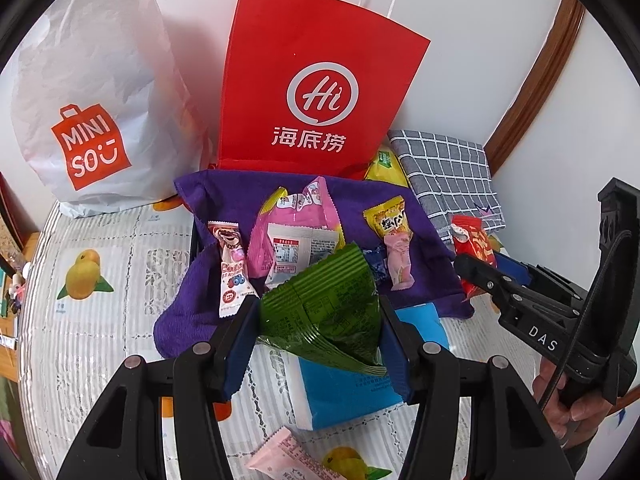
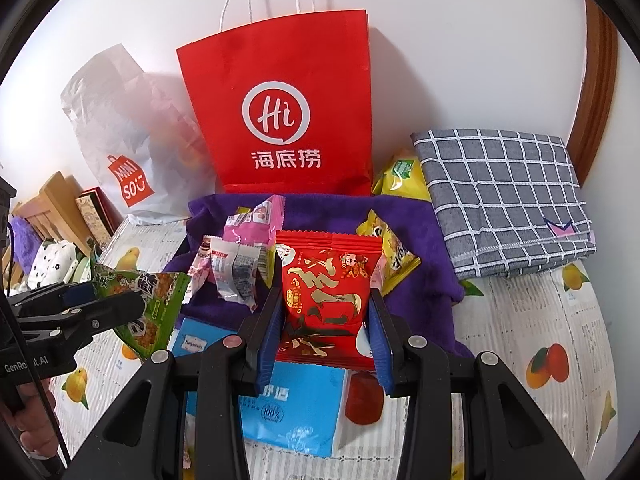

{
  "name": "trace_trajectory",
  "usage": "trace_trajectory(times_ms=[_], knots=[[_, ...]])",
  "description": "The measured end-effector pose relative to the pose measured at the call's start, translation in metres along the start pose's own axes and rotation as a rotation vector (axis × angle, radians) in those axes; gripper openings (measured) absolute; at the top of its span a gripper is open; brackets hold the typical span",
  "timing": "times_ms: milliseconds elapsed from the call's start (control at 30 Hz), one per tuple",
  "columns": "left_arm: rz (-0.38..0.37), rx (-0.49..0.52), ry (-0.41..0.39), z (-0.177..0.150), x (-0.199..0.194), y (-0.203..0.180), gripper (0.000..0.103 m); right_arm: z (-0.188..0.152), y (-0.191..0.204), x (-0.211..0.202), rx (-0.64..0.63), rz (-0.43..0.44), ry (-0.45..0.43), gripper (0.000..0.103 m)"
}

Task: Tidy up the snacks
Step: 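Carry the green snack bag and red candy packet over the purple towel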

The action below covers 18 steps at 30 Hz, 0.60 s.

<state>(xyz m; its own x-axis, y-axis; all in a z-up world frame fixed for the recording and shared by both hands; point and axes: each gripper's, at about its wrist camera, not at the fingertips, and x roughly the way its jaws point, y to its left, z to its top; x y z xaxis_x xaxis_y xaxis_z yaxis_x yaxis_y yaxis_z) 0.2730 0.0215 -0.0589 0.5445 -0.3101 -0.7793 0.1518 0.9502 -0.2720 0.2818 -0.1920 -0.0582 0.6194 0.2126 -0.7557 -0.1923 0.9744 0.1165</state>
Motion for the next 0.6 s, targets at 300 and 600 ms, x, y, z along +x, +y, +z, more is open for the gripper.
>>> trace_trajectory(times_ms=[300,600], knots=[[0.001,0.001,0.001,0.007,0.009,0.002,0.055,0.008,0.002,0.012,-0.02,0.005,-0.006,0.04],[0.004,0.0,0.003,0.023,0.021,0.008,0.055,0.018,0.001,0.025,-0.02,0.003,-0.001,0.04]])
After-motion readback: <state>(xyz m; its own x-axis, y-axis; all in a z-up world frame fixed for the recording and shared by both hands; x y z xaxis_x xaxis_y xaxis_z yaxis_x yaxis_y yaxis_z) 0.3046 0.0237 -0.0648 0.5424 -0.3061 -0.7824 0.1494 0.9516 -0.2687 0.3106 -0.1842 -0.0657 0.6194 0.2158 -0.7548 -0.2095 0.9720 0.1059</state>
